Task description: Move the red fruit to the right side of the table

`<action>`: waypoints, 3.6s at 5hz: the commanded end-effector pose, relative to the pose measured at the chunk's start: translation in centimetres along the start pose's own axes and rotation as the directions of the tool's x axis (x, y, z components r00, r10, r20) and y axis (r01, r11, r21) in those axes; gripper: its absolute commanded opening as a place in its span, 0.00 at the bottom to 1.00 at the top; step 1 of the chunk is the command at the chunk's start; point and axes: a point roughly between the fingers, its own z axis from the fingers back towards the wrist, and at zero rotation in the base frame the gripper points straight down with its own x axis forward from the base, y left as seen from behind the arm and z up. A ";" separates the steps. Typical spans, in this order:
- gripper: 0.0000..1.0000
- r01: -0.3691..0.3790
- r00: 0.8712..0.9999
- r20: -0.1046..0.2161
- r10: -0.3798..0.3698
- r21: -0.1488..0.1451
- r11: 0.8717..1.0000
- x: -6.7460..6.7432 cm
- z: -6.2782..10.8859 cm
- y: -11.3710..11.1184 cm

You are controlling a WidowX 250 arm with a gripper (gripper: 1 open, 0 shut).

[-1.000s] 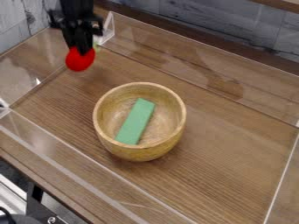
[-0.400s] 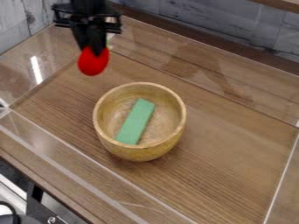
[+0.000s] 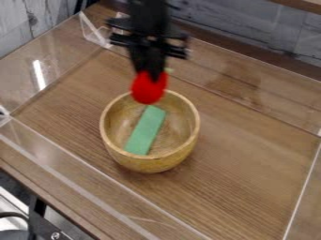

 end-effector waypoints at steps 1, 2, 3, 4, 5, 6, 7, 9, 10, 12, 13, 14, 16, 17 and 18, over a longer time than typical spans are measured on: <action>0.00 -0.044 0.998 0.049 0.044 0.004 0.999 0.4 0.6 -2.6; 0.00 -0.079 0.996 0.052 0.079 0.004 0.997 0.0 0.1 -5.4; 0.00 -0.103 0.993 0.052 0.102 0.008 0.995 -1.6 -0.5 -8.0; 0.00 -0.115 0.992 0.046 0.114 0.008 0.993 -2.6 -2.1 -10.6; 0.00 -0.098 0.995 0.036 0.098 0.006 0.995 -4.3 -3.6 -11.9; 0.00 -0.063 0.998 0.027 0.063 0.003 0.998 -5.0 -5.0 -12.2; 0.00 -0.032 0.999 0.018 0.031 0.004 0.999 -4.6 -6.4 -11.1; 0.00 0.052 0.999 0.011 -0.052 -0.002 0.999 -4.9 -6.7 -9.8; 0.00 0.104 0.994 0.015 -0.104 -0.006 0.995 -5.4 -5.8 -9.3; 1.00 0.126 0.992 0.033 -0.126 -0.020 0.992 -4.3 -4.1 -10.7; 1.00 0.122 0.992 0.035 -0.120 -0.033 0.992 -4.0 -3.5 -11.4; 1.00 0.134 0.990 0.046 -0.132 -0.055 0.989 -4.0 -1.6 -11.0; 1.00 0.149 0.982 0.133 -0.132 -0.128 0.980 -2.8 4.2 -8.4; 1.00 0.116 0.982 0.167 -0.090 -0.150 0.982 -1.9 4.7 -6.8; 1.00 0.098 0.984 0.168 -0.066 -0.185 0.978 -1.7 4.2 -6.7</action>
